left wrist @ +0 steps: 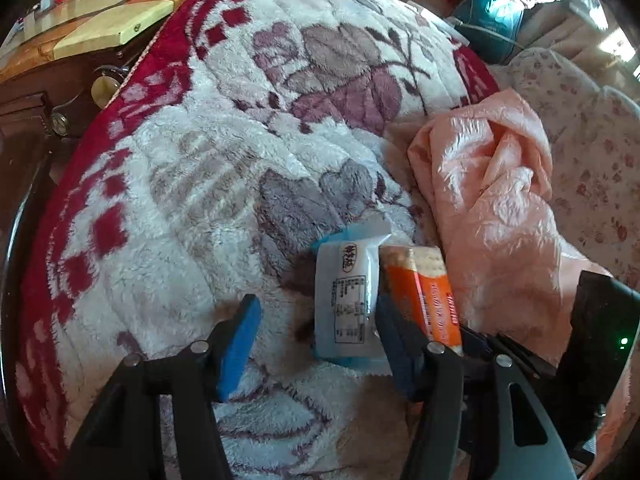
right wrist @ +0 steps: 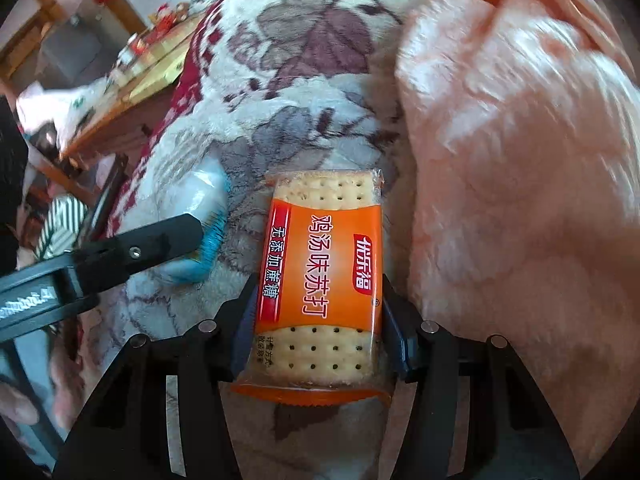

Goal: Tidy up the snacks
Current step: 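Grasp the white-blue wrapped snack with the left gripper while the right grasps the orange cracker pack, then carry the white snack and orange cracker pack over the white tray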

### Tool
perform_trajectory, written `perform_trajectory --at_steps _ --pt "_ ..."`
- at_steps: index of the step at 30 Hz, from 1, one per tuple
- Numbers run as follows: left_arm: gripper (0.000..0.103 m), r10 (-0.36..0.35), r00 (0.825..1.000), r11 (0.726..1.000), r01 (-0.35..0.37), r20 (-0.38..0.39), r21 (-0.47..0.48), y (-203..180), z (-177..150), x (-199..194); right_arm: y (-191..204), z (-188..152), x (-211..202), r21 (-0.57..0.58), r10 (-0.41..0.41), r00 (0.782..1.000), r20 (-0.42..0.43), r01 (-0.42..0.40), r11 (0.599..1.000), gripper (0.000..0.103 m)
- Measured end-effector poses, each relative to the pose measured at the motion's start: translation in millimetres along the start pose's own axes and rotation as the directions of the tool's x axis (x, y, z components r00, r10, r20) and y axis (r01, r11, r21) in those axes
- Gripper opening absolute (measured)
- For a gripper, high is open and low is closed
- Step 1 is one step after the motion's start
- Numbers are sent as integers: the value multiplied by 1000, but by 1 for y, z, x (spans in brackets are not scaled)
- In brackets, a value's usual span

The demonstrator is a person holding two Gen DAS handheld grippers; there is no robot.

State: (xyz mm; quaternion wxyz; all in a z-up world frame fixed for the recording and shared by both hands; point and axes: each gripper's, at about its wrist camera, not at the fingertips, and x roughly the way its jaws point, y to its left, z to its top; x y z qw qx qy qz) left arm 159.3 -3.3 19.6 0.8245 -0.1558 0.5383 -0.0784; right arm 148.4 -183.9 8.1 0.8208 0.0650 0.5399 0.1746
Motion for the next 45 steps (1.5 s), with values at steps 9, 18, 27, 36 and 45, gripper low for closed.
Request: perform_trajectory --at_steps 9,18,27,36,45 --pt "29 134 991 983 -133 3 130 -15 -3 10 -5 -11 -5 33 27 1000 11 -28 999 54" --pt "27 63 996 997 -66 57 36 28 -28 -45 25 -24 -26 -28 97 995 31 -96 995 54" --pt "27 133 982 991 -135 130 7 58 -77 -99 86 -50 -34 -127 138 990 6 -136 983 54" --pt "27 207 961 978 -202 182 -45 87 -110 -135 140 -69 -43 -217 158 987 -9 -157 963 54" --pt "27 274 928 961 -253 250 -115 124 -125 -178 199 -77 -47 -316 191 981 -39 -193 929 54"
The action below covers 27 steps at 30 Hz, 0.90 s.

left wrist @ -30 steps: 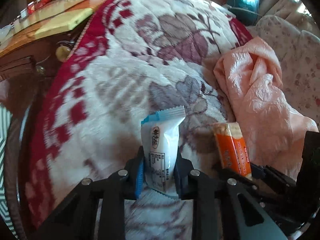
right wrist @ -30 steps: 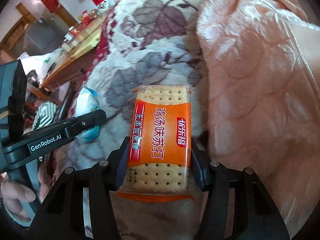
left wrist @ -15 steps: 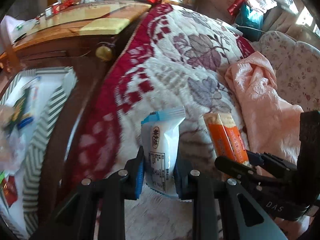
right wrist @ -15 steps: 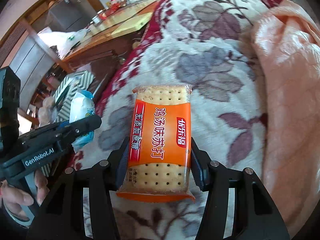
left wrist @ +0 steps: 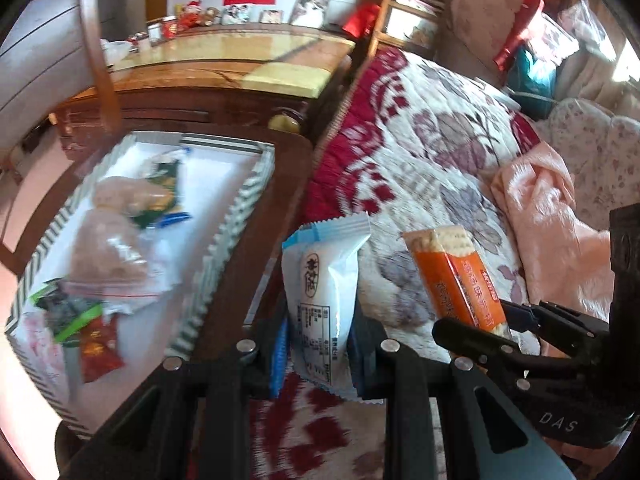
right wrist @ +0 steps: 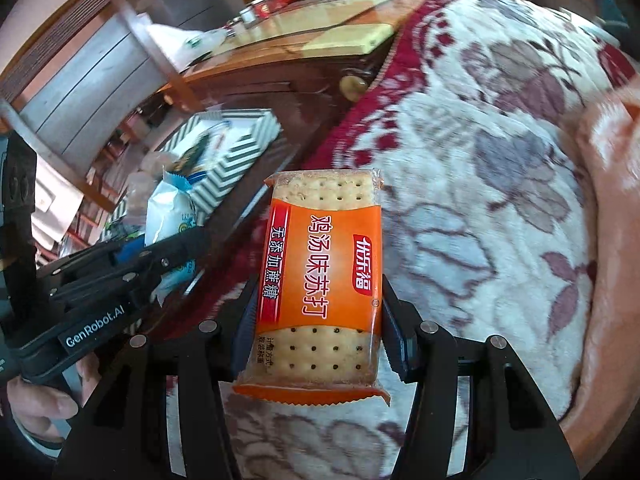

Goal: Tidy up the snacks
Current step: 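Carry the white snack and orange cracker pack over the white tray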

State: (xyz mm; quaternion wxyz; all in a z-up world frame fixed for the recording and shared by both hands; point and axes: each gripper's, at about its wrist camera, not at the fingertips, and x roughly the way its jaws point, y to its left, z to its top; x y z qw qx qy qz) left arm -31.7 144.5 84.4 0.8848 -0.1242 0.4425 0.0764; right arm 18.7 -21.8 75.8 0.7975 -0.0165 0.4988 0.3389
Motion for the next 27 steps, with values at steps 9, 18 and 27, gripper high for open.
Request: perform_trajectory --at_steps 9,18,27 --pt "27 58 998 994 -55 28 -99 56 -2 -20 53 15 10 -96 34 999 -20 -36 995 54" --pt "27 122 992 968 -114 22 -223 121 -7 -31 115 38 34 -213 68 996 -56 -79 974 54" --pt "27 156 988 944 -149 -2 -295 159 -12 -30 162 65 71 -279 79 991 -107 -106 955 54"
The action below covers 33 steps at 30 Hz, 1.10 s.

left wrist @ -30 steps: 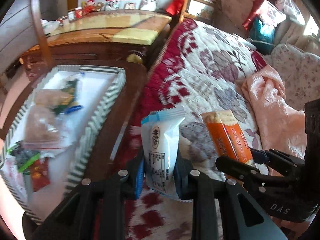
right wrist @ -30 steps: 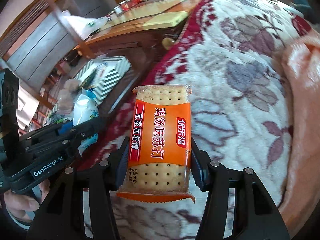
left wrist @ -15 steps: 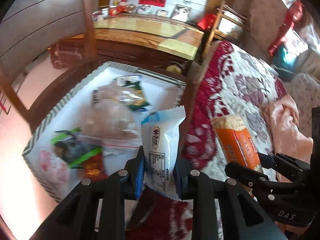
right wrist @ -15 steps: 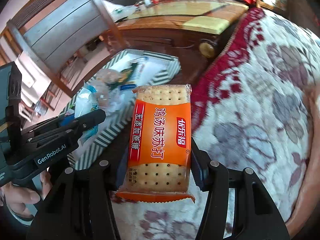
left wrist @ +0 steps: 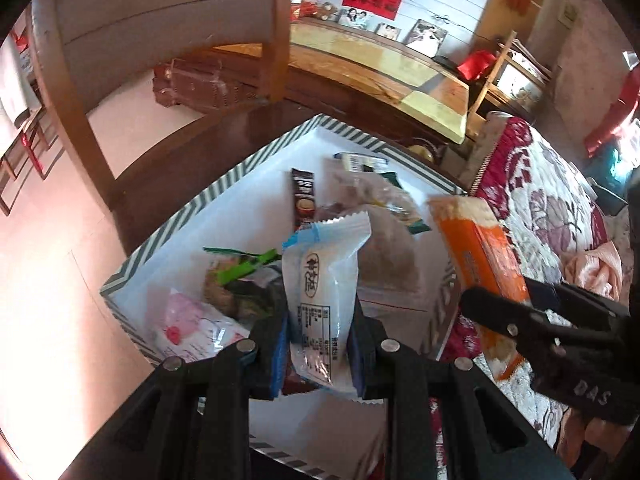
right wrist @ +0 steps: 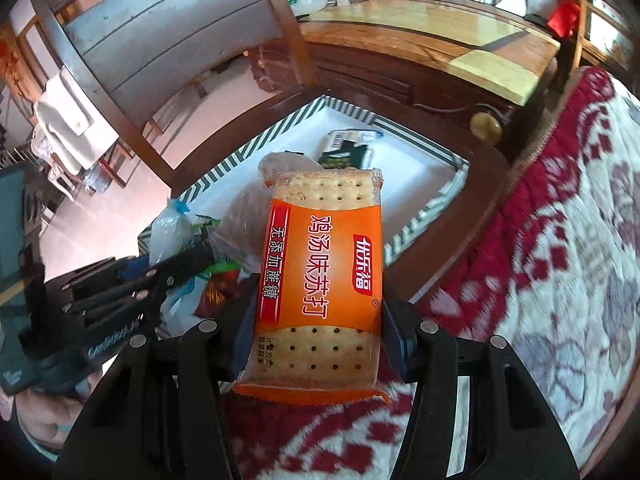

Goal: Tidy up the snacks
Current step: 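Carry the white snack and orange cracker pack over the white tray, then open both grippers to drop the snacks into the tray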

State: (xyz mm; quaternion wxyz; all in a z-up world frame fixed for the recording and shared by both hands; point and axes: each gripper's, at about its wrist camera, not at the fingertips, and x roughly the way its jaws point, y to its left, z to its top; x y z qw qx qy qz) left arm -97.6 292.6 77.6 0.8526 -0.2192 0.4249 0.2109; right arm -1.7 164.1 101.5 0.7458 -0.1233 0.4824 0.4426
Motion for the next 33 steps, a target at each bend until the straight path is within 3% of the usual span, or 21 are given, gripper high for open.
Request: perform_trajectory --at_steps 7,17,21,25,27,29,31,33 --pt "27 13 999 1000 -13 -32 -26 15 1 15 5 18 39 -7 -2 998 -65 2 1000 53" --pt "27 41 999 998 -42 -31 -50 25 9 24 19 35 72 -1 73 993 -97 -73 997 53" --pt "27 43 998 997 -46 -39 -58 30 9 26 22 29 88 14 99 986 -138 -98 995 53" --pt "29 50 998 997 -52 -36 -63 29 8 26 13 21 85 94 139 984 -107 -129 987 55" --pt "33 58 998 996 -60 -40 -67 28 7 26 8 19 78 118 139 985 -101 -127 985 56" --pt "49 65 997 995 -67 -34 -69 27 6 23 4 17 65 118 139 988 -73 -130 985 56" --pt "71 75 997 995 -76 -18 -68 24 3 19 5 15 50 103 124 991 -41 -119 987 56" --pt "74 78 997 995 -78 3 -65 21 0 13 6 10 34 82 113 993 -10 -112 990 56"
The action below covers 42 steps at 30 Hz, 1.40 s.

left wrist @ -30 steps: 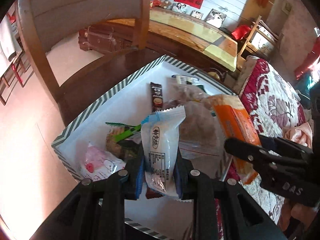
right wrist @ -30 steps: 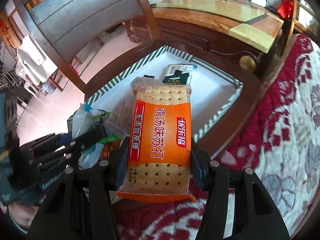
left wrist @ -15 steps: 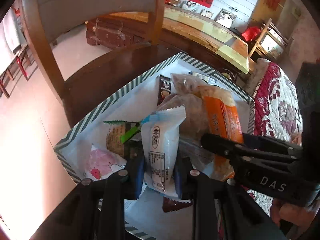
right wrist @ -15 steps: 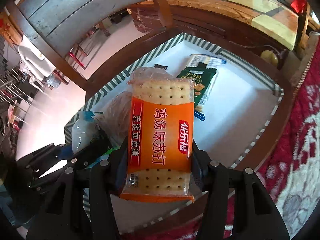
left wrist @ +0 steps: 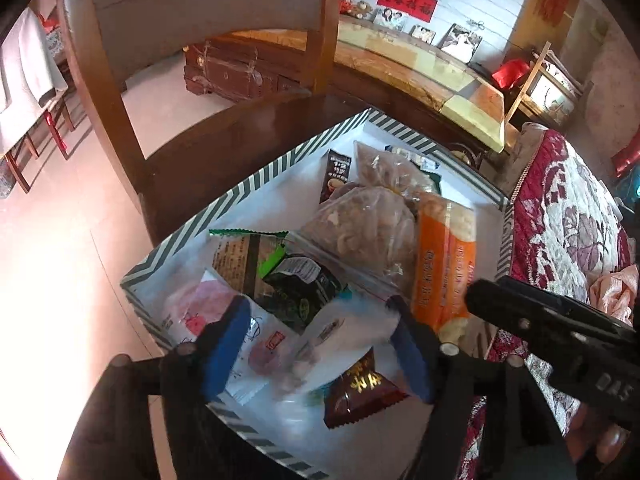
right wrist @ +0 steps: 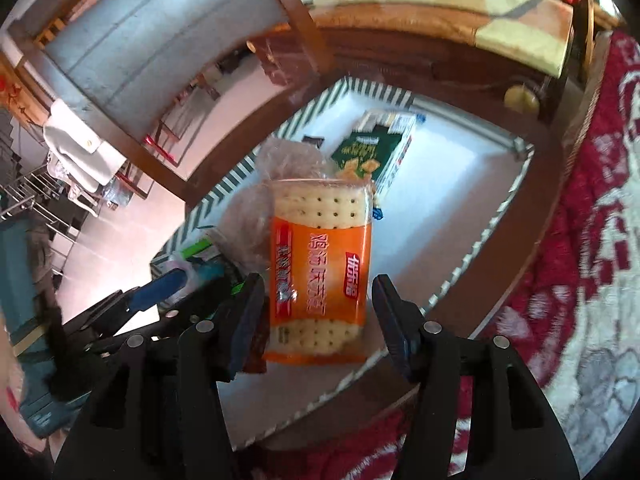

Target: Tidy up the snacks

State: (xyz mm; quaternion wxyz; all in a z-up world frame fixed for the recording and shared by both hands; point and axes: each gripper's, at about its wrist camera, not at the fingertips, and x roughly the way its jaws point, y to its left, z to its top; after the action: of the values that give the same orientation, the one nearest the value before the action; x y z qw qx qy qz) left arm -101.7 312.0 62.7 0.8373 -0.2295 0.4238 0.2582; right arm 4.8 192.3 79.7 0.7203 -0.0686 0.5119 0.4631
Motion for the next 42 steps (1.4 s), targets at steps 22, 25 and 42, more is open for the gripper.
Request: perform_trajectory --at_steps 22,25,42 --pt "103 -28 990 989 7 137 150 -50 -37 -63 -21 -84 -82 -7 -130 986 103 132 991 56" --pt "103 -17 992 987 -3 127 158 -52 -40 -63 -23 -91 -87 0 -133 986 102 134 991 56" --pt "103 -23 992 982 -2 128 186 -56 -47 -63 -28 -100 -86 12 -144 986 80 143 990 56"
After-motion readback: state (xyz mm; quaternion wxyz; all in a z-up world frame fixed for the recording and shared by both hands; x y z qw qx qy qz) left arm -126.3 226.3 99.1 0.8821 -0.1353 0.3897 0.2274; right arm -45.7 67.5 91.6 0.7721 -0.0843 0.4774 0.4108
